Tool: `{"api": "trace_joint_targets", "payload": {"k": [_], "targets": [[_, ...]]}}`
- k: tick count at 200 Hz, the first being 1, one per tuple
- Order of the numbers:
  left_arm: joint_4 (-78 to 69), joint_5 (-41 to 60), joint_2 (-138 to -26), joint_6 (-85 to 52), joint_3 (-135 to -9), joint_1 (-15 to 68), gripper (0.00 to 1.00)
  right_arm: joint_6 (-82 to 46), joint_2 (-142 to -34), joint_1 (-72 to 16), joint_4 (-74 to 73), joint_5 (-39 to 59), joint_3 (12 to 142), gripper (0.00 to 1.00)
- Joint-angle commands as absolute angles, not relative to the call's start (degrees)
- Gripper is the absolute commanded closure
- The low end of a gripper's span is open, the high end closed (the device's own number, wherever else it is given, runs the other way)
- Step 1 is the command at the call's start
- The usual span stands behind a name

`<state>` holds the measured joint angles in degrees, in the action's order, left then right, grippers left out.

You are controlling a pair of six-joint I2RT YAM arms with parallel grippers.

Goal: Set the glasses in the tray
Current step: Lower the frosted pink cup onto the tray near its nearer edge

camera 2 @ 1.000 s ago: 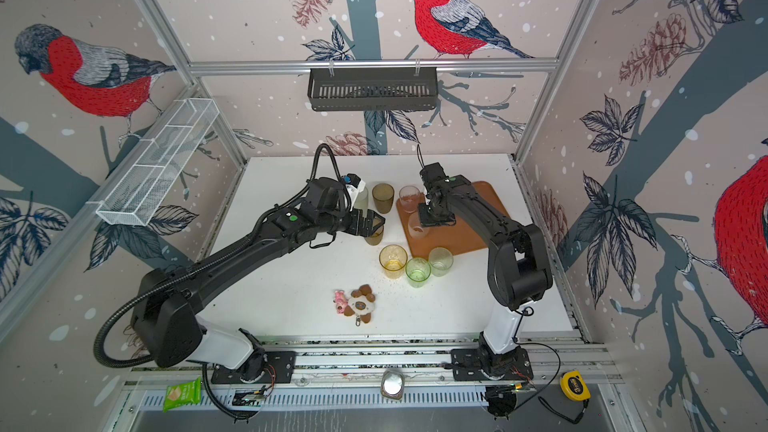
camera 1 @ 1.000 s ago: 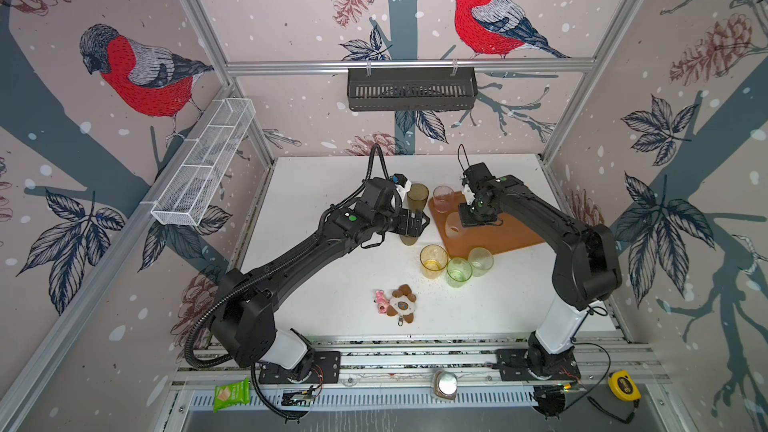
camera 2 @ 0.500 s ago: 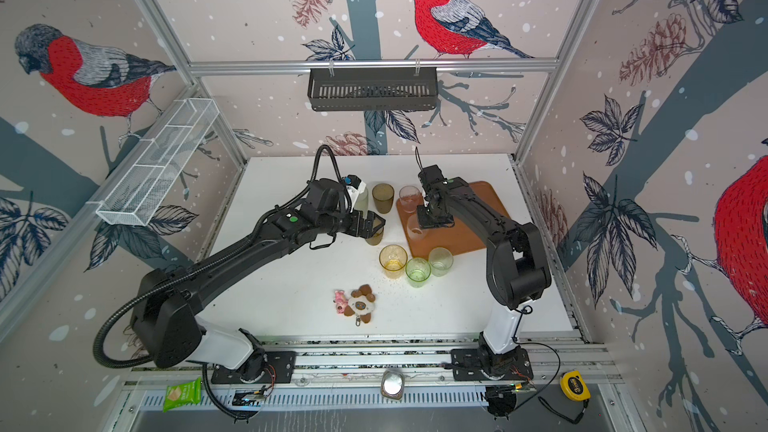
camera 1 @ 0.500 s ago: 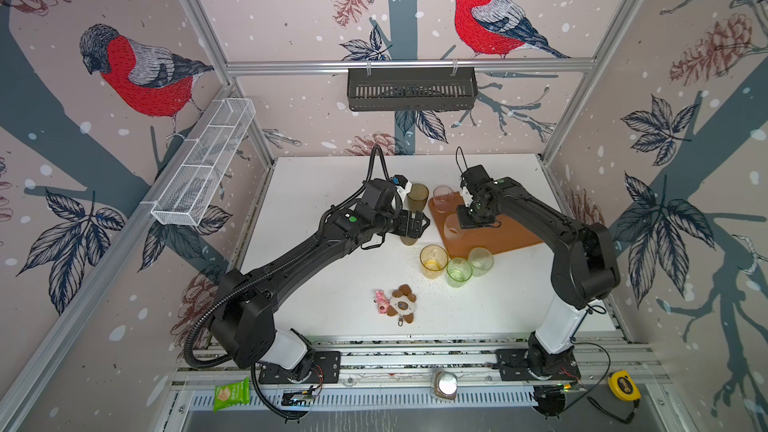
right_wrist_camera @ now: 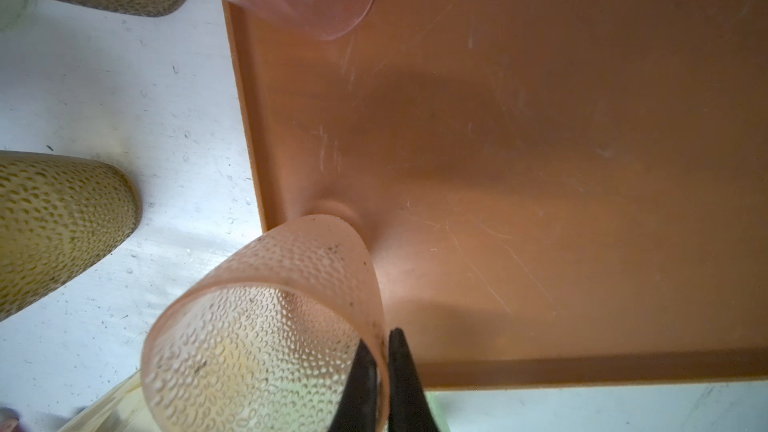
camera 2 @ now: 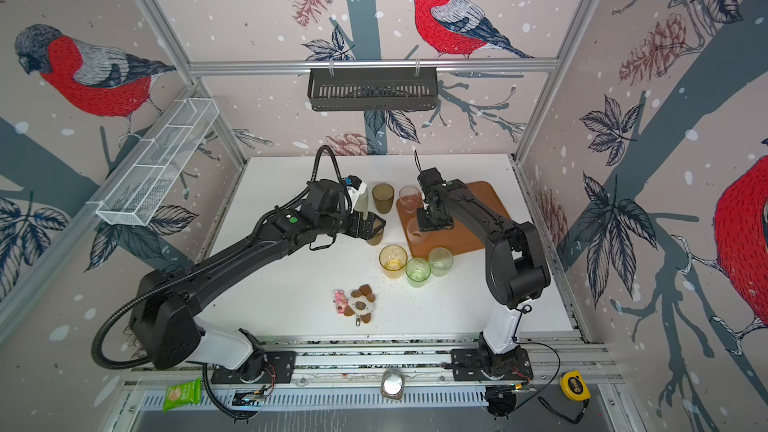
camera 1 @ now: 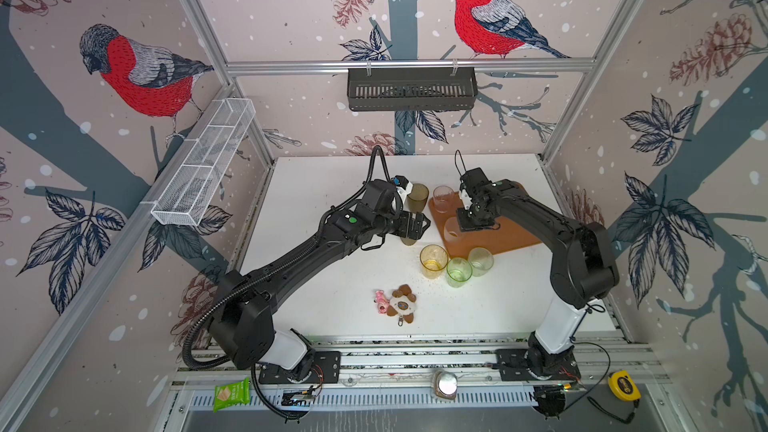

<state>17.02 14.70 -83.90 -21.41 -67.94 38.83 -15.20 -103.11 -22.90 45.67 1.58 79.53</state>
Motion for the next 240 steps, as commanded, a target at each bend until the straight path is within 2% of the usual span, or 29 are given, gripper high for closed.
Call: {"api": "trace_joint_targets", "payload": {"k": [1,240], "targets": [[15.30,14.11,-83.58,-20.64,-67.98,39.11,0.02,-15.79,-103.10,-23.01,44.69,1.63,79.37,0.95],[15.99,13.97,-83.92,-19.53,-68.57,39.20,0.03,-16.00,-103.69,-22.98,44.38,0.53,79.01,0.91]]}}
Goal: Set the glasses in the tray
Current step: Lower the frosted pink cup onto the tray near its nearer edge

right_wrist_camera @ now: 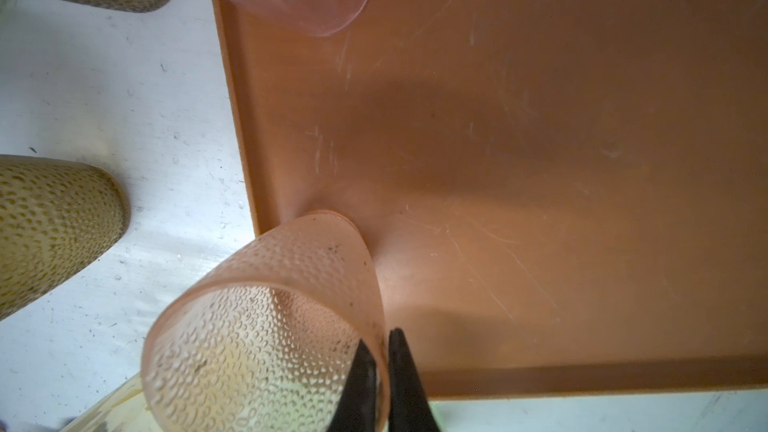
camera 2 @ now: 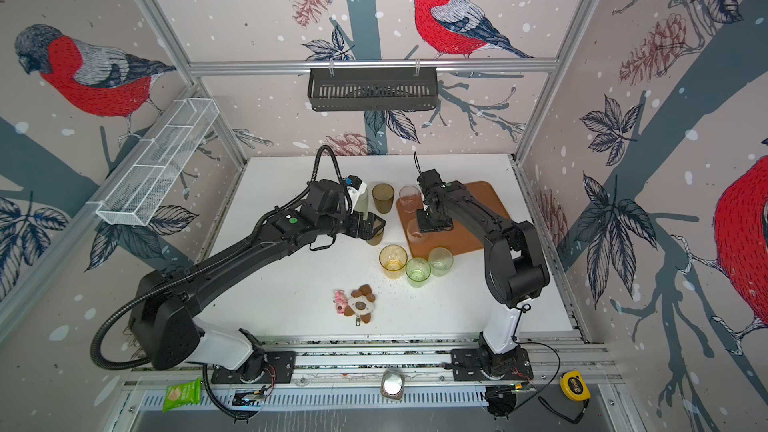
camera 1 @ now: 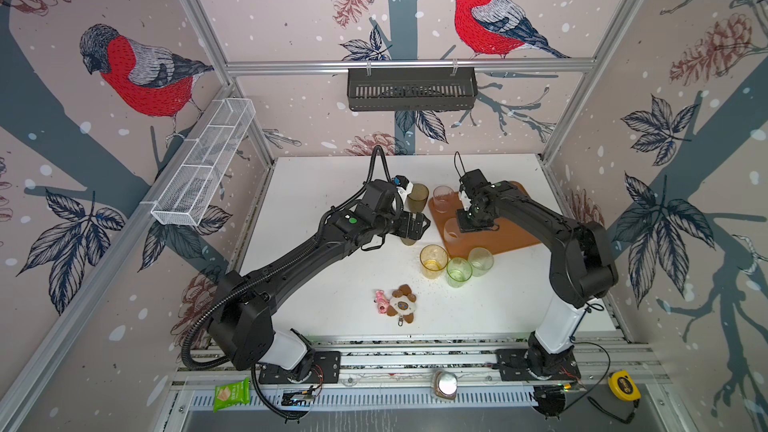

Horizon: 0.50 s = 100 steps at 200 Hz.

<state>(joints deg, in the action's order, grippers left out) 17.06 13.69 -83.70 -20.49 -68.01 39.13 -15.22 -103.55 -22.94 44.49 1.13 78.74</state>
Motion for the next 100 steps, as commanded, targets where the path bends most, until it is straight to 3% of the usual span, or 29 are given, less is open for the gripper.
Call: {"api": "trace_joint_targets", "payload": {"k": [1,100], "targets": [[15.95,13.97,-83.93,-19.56,-68.56,39.15,0.02,-16.00,-103.70,-22.96,44.38,0.53,79.01,0.91],[16.43,13.80,-84.50,-18.92,-69.54,39.20,0.02,-15.77,-104.31,-22.90,44.49,0.35,80.20,0.86]]}}
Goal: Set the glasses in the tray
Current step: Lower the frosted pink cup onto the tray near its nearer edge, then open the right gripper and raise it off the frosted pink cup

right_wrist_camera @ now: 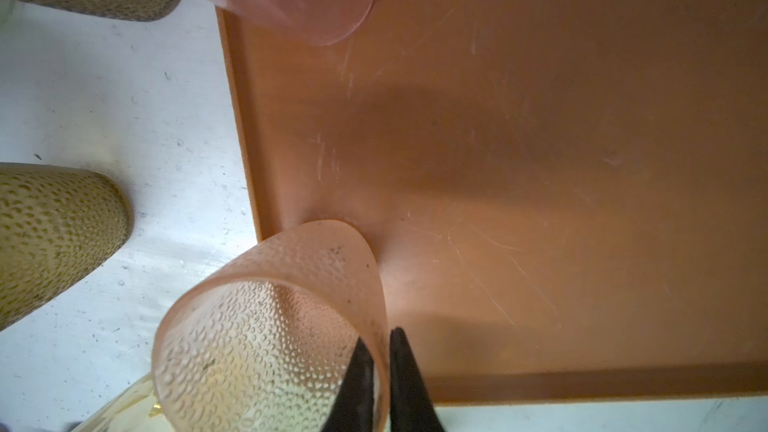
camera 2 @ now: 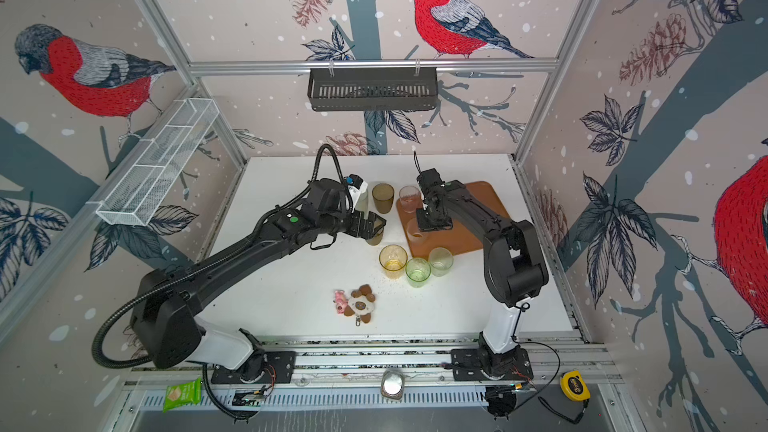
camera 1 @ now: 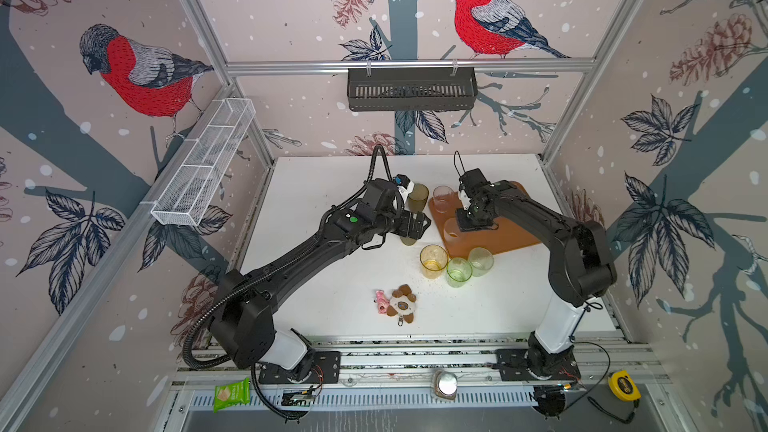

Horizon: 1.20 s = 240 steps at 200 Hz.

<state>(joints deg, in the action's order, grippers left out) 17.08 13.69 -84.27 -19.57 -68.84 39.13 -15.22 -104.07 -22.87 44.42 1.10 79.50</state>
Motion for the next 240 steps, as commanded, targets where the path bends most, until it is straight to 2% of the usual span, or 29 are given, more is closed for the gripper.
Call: {"api": "trace_joint_targets", "payload": {"k": [1,125,189,240], "targets": [[16.43,13.80,-84.53,-18.91,-69.58,39.20,0.02,-15.80,-104.27,-22.88,44.53,0.35,80.22,0.86],[16.01,14.66,-85.25,-18.70,-69.95,39.16,0.03,-16.25,-102.16,-23.20,44.95,-0.25,80.94,0.68],[14.77,14.94,-85.43,-19.16,-69.59,39.58,0.02,-16.18,-97.87,-23.28,44.09,-0.79,80.57,0.60],[13.72,15.03,-85.78,-19.69,-69.45,40.81,0.03,-16.49,-93.66,-23.31,43.96,-0.83,79.57,0.49]]}}
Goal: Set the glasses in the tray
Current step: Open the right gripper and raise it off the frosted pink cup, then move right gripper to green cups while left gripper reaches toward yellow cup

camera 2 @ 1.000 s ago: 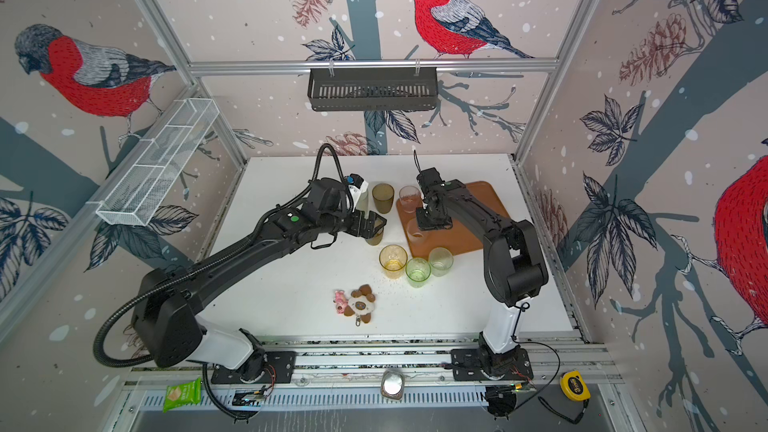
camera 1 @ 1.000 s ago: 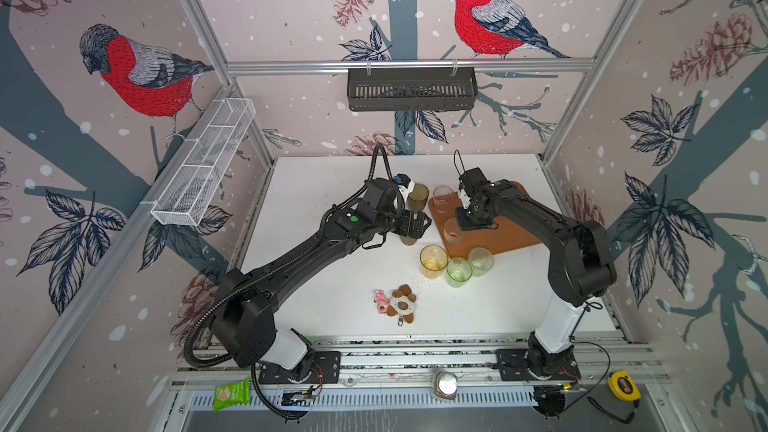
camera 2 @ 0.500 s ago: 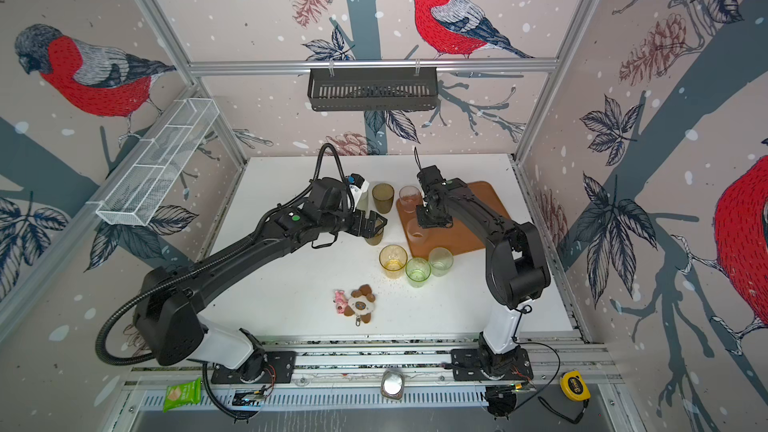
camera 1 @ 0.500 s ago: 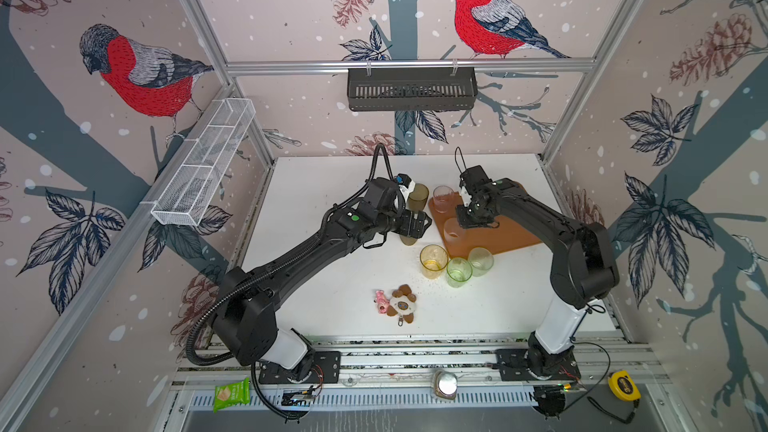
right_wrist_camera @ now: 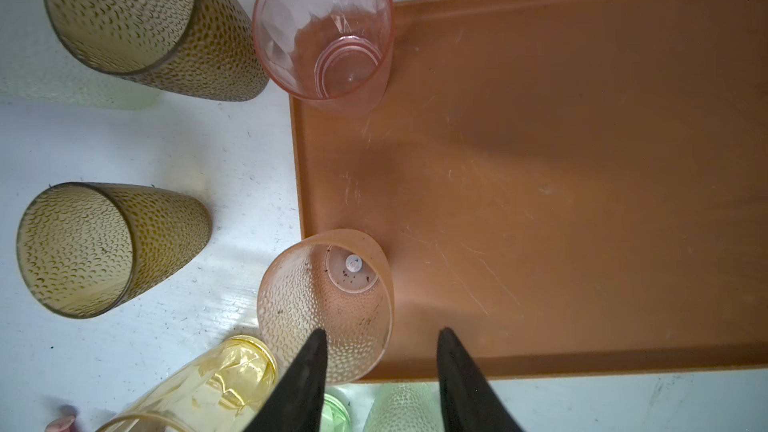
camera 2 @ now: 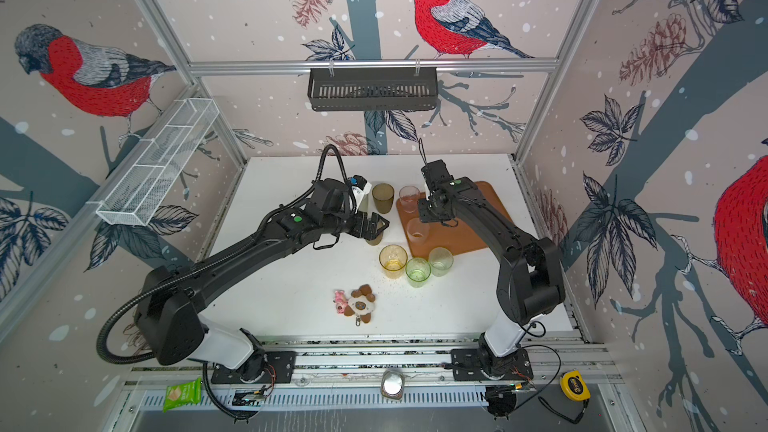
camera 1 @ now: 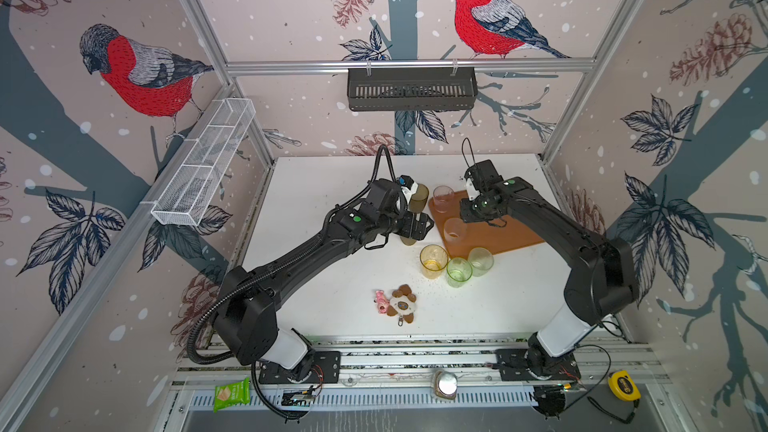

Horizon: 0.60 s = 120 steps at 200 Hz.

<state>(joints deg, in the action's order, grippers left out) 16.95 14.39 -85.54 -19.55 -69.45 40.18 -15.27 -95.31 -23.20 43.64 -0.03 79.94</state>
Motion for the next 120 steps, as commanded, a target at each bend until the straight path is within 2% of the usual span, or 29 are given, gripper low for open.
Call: {"api": "trace_joint_targets", "payload": {"k": [1,59,120], "targets": [[13.67,14.99,-85.78,-19.69,-69.49,40.84,0.03,-16.50,-93.55,-23.30,43.95,-0.86,79.51,0.49],[13.61,13.18,-86.82,-18.76,-70.28,44.53,0.03,-17.88,-87.29,-23.30,45.00,-1.49,76.04,0.34],[11.04,11.95,-86.36,-17.68,-70.31,48.17,0.02,-20.33,-80.13,-23.03,46.67,-1.06,71.01,0.31]]}}
